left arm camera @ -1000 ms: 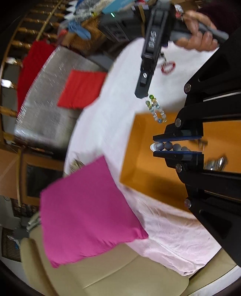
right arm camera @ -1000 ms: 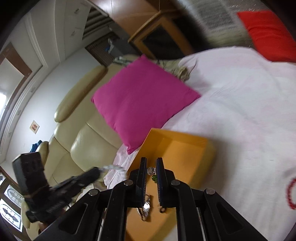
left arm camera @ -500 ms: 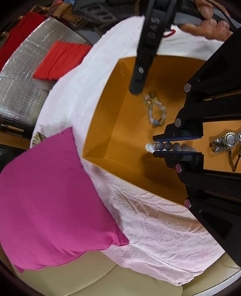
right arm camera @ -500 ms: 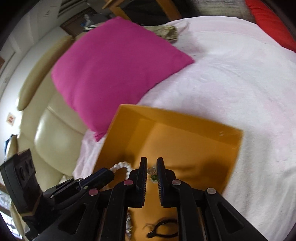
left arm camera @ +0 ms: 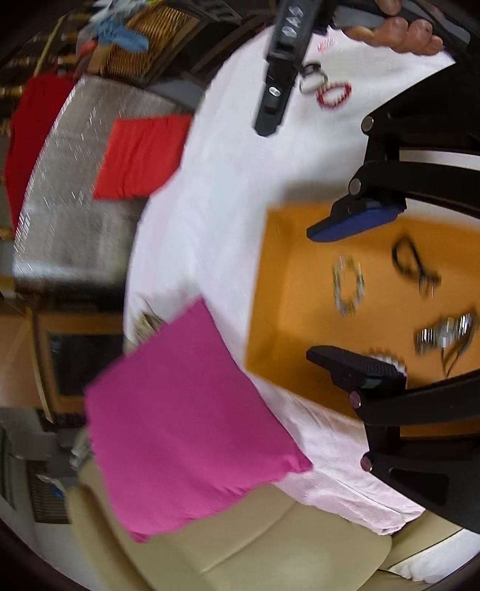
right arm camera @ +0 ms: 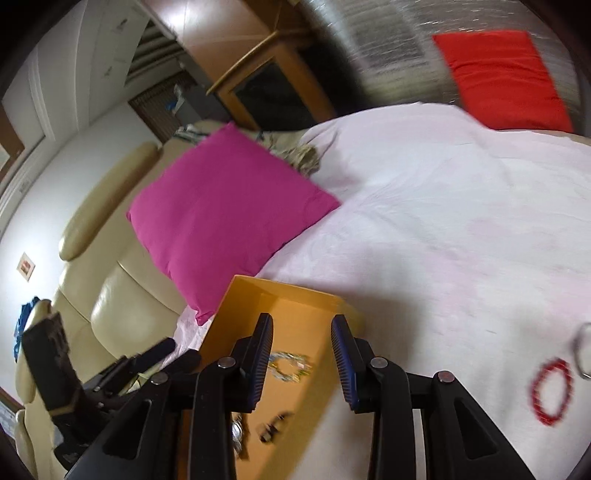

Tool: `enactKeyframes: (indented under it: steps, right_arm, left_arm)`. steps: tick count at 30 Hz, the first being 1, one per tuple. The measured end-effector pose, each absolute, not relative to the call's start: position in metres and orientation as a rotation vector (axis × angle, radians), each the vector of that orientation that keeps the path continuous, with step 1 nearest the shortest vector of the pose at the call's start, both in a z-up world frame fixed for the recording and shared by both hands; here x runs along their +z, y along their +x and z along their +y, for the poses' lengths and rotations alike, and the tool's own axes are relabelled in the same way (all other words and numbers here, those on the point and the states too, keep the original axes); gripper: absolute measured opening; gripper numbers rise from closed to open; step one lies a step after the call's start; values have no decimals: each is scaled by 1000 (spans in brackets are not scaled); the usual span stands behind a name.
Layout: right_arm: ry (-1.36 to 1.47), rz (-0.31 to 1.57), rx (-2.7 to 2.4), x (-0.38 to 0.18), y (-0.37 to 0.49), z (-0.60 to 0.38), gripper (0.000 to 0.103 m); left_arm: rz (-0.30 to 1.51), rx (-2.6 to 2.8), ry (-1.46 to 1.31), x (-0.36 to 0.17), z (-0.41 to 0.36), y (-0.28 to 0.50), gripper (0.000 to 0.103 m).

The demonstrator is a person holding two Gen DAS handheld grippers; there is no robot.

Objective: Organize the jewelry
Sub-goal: 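Grasp the red bead bracelet with the left tool while the right grasps the black hair tie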

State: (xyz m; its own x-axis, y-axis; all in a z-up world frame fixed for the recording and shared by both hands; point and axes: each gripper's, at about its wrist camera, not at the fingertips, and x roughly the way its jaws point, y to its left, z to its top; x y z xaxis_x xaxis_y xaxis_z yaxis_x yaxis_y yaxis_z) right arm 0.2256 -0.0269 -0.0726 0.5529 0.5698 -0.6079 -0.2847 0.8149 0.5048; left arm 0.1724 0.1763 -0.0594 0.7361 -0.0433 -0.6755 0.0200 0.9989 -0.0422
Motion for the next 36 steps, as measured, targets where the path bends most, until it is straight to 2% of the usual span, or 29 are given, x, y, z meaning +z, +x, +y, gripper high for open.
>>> enactKeyframes:
  steps: [8, 17, 23, 28, 36]
  right_arm:
    - [423, 813, 368, -78, 178, -169, 36]
    - [664, 812, 234, -127, 159, -310, 36]
    - [771, 859, 230, -151, 176, -343, 36]
    - [732, 906, 202, -164, 192, -342, 36]
    - [603, 961, 137, -180, 229, -323, 35]
  left_arm:
    - [646, -106, 37, -38, 73, 148, 66]
    - [701, -124, -10, -81, -8, 164, 68]
    - [732, -150, -6, -113, -43, 178, 68]
    - [771, -157, 88, -135, -62, 190, 68]
    - [861, -208, 69, -152, -62, 215, 68]
